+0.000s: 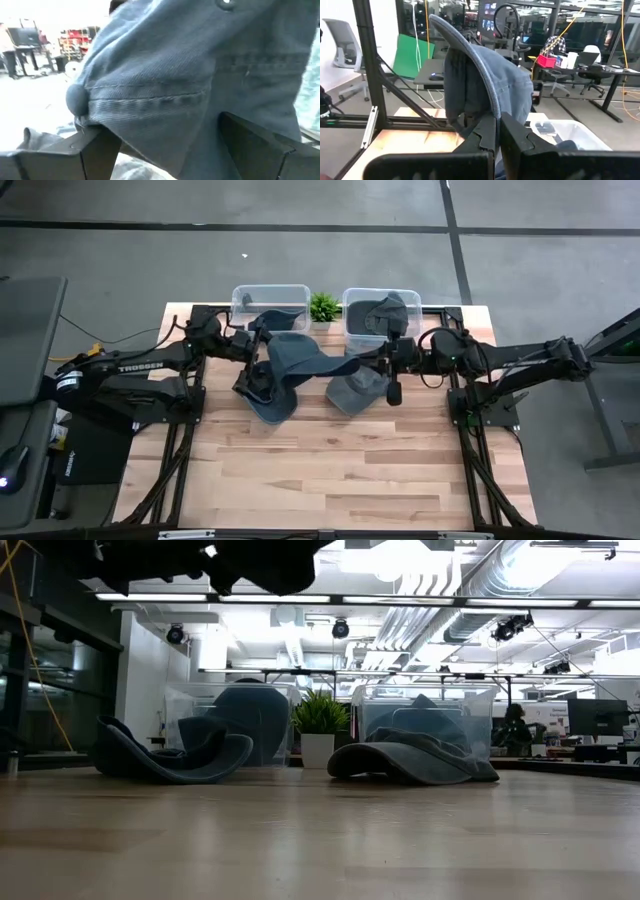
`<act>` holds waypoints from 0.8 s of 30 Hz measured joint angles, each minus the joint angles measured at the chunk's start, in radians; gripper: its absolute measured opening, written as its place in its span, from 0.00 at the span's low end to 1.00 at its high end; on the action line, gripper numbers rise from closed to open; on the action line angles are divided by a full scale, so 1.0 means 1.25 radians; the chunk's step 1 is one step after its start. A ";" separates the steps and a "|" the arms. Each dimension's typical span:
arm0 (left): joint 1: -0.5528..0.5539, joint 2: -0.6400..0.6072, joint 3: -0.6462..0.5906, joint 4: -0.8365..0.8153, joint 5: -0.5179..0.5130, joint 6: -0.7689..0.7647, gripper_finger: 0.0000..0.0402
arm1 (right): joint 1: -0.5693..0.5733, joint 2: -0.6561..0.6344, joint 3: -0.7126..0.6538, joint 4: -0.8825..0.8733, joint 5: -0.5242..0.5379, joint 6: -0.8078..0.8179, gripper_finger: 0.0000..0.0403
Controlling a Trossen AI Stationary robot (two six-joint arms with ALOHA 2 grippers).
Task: Pick & Place hat
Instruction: Put the bottom blue cap into the left transparent bin
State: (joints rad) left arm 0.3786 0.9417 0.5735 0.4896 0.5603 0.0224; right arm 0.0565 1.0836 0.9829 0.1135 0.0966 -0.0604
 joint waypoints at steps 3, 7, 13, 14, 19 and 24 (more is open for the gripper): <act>0.000 0.000 0.000 0.041 -0.018 0.005 0.81 | 0.000 0.000 0.000 -0.004 -0.001 0.007 0.00; 0.000 0.000 0.000 0.085 -0.032 0.006 0.81 | 0.000 0.008 0.000 -0.011 0.000 0.015 0.00; 0.000 0.000 0.000 0.097 -0.038 0.021 0.81 | 0.001 0.027 0.000 -0.021 0.015 0.020 0.00; 0.000 0.000 0.000 0.097 -0.039 0.022 0.81 | 0.000 0.029 0.000 -0.022 0.021 0.023 0.00; 0.000 -0.001 0.000 0.096 -0.039 0.051 0.81 | 0.000 0.033 0.000 -0.023 0.035 0.029 0.00; 0.000 -0.001 0.000 0.073 -0.068 0.069 0.81 | 0.000 0.030 0.000 -0.047 0.038 0.030 0.00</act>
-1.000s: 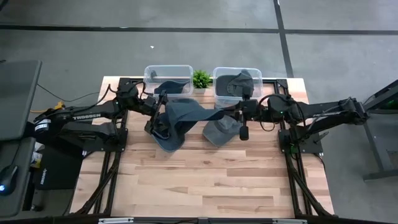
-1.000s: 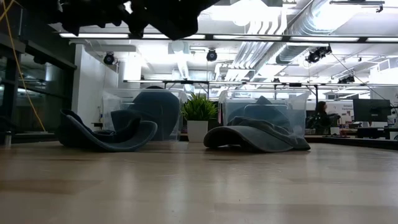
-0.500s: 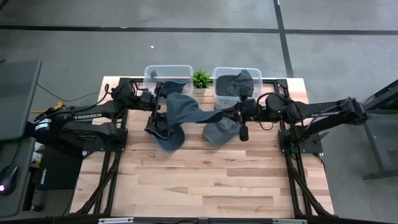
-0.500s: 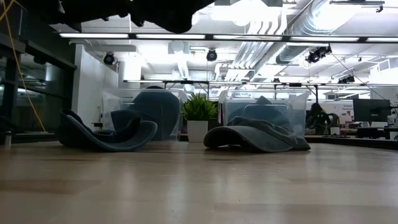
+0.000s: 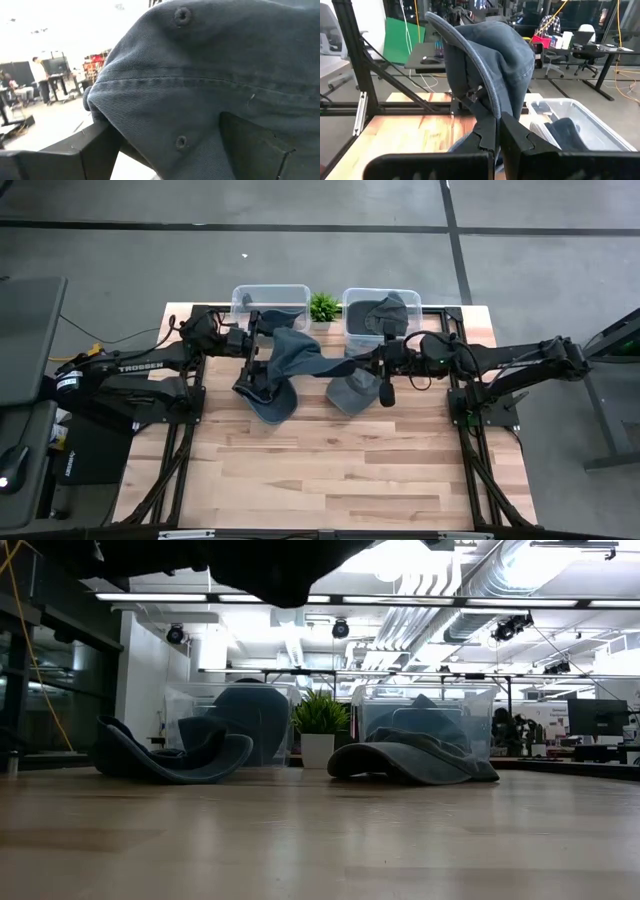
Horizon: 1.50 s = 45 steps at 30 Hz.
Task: Pick & Place hat
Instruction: Put the bottom blue cap into the left transparent bin
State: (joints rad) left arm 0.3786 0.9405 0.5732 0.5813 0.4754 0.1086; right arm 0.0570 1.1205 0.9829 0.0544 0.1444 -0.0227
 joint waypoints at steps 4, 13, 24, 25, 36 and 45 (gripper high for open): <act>0.000 0.000 0.000 -0.050 -0.036 0.013 0.81 | 0.000 -0.016 0.000 -0.014 -0.001 -0.001 0.00; 0.000 0.000 0.000 -0.093 -0.075 0.015 0.83 | -0.015 -0.073 0.000 -0.105 -0.086 0.023 0.00; 0.000 0.005 0.000 -0.112 0.007 -0.027 0.93 | -0.074 -0.091 0.000 -0.119 -0.165 0.018 0.00; 0.000 0.011 0.000 -0.108 0.017 -0.027 0.93 | -0.080 -0.091 0.000 -0.118 -0.169 0.018 0.00; 0.000 0.126 0.000 0.026 0.062 -0.022 0.93 | -0.136 -0.081 0.000 -0.082 -0.214 0.038 0.00; 0.000 0.168 0.024 0.066 0.096 -0.024 0.93 | -0.151 -0.063 0.000 -0.081 -0.215 0.059 0.00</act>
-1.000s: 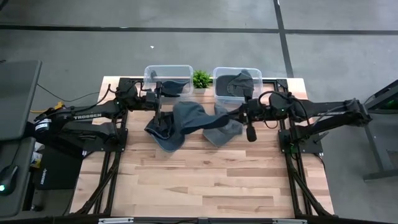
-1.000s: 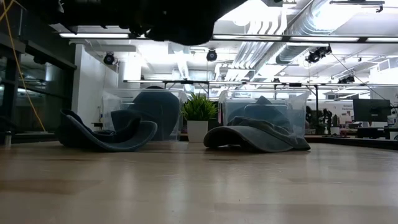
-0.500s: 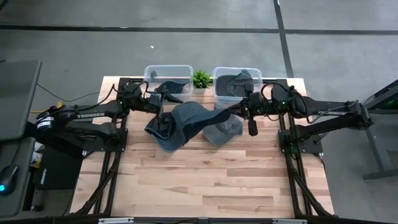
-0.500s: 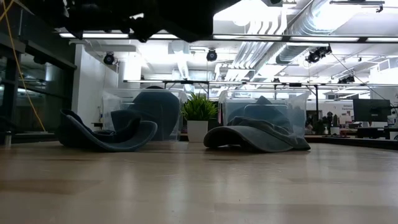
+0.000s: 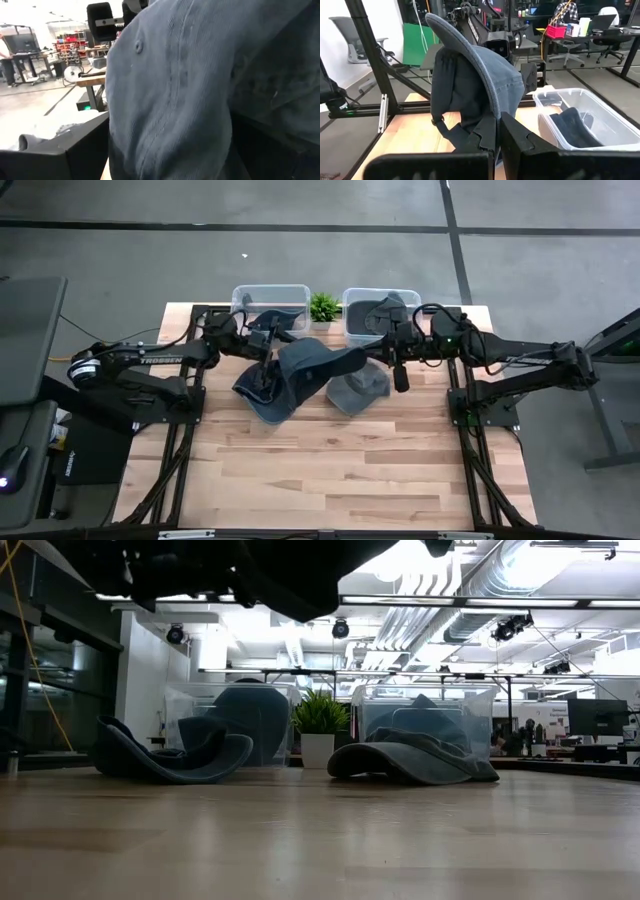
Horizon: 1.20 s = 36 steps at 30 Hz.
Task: Pick & Place hat
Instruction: Put the bottom blue cap into the left transparent bin
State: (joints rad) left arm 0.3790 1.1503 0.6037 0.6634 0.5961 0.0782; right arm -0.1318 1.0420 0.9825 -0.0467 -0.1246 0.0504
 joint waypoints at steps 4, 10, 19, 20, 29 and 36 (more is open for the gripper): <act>0.000 0.000 0.013 0.000 0.004 0.011 0.93 | 0.000 0.000 0.000 0.000 0.000 0.016 0.00; 0.000 0.000 0.031 -0.004 0.000 0.012 0.93 | 0.000 0.000 0.000 0.007 0.007 0.017 0.00; 0.000 0.000 0.031 -0.005 -0.009 0.013 0.79 | 0.000 0.000 0.000 0.008 0.008 0.017 0.00; 0.000 0.000 0.031 -0.005 -0.009 0.013 0.74 | 0.000 0.000 0.000 0.008 0.009 0.017 0.00; 0.000 0.000 0.031 -0.005 -0.062 0.018 0.29 | 0.000 0.000 0.000 0.005 0.017 0.014 0.00; 0.000 0.000 0.031 -0.005 -0.093 0.024 0.03 | 0.000 0.000 0.000 0.005 0.017 0.015 0.00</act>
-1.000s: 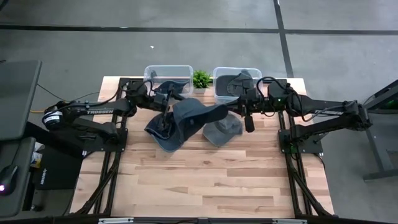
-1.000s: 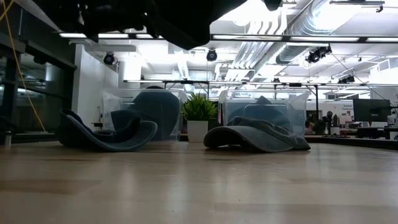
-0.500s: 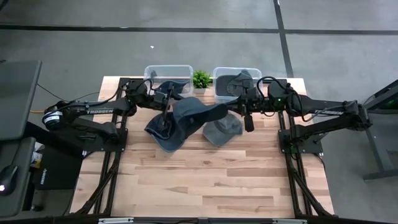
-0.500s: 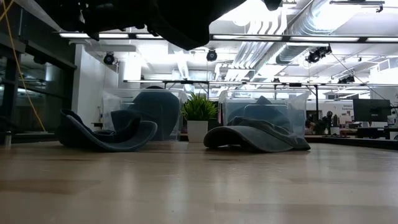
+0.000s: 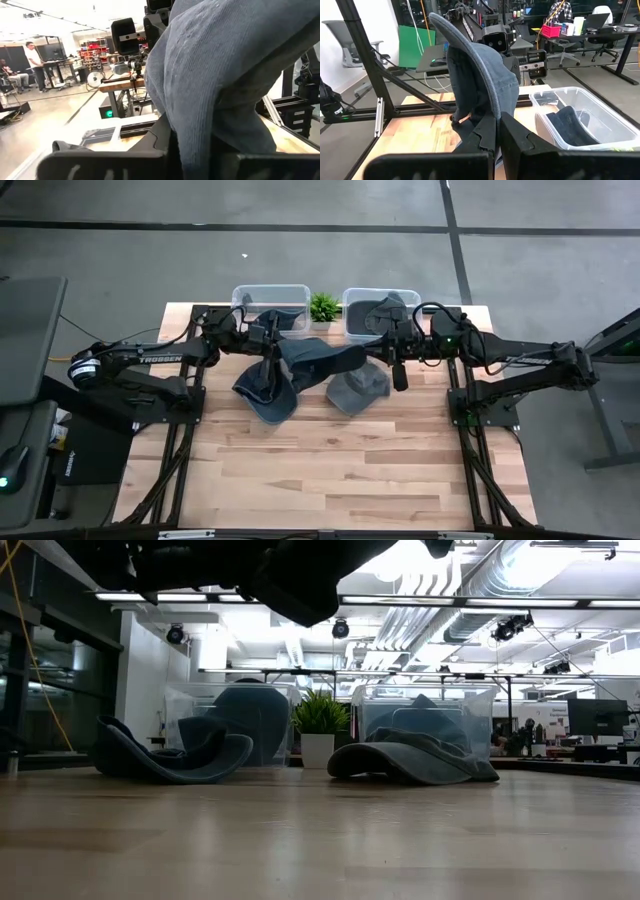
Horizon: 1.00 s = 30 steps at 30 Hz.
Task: Pick & Place hat
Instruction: Put the bottom blue cap into the left transparent bin
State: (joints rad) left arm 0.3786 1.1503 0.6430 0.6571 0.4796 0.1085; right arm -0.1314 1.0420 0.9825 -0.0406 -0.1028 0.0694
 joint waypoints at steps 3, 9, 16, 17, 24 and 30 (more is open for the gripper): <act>0.000 0.000 0.000 0.000 0.000 0.000 0.01 | 0.000 0.000 0.000 0.000 0.000 -0.001 0.01; 0.000 0.000 0.000 -0.009 -0.003 0.000 0.01 | 0.000 0.000 0.000 0.000 0.027 -0.021 0.04; 0.000 0.000 0.000 -0.031 -0.019 -0.001 0.00 | 0.001 -0.007 0.000 -0.001 0.111 -0.030 0.15; 0.000 0.000 0.000 -0.031 -0.021 -0.001 0.00 | 0.001 -0.009 0.000 -0.001 0.127 -0.035 0.17; 0.000 0.000 0.000 -0.032 -0.045 -0.001 0.00 | 0.001 -0.040 0.000 -0.028 0.238 -0.041 0.35; 0.001 0.000 0.000 -0.037 -0.089 -0.001 0.00 | 0.004 -0.091 0.000 -0.079 0.309 -0.056 0.48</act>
State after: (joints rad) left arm 0.3798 1.1503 0.6430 0.6106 0.3684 0.1078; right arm -0.1261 0.9280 0.9825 -0.1389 0.2829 -0.0010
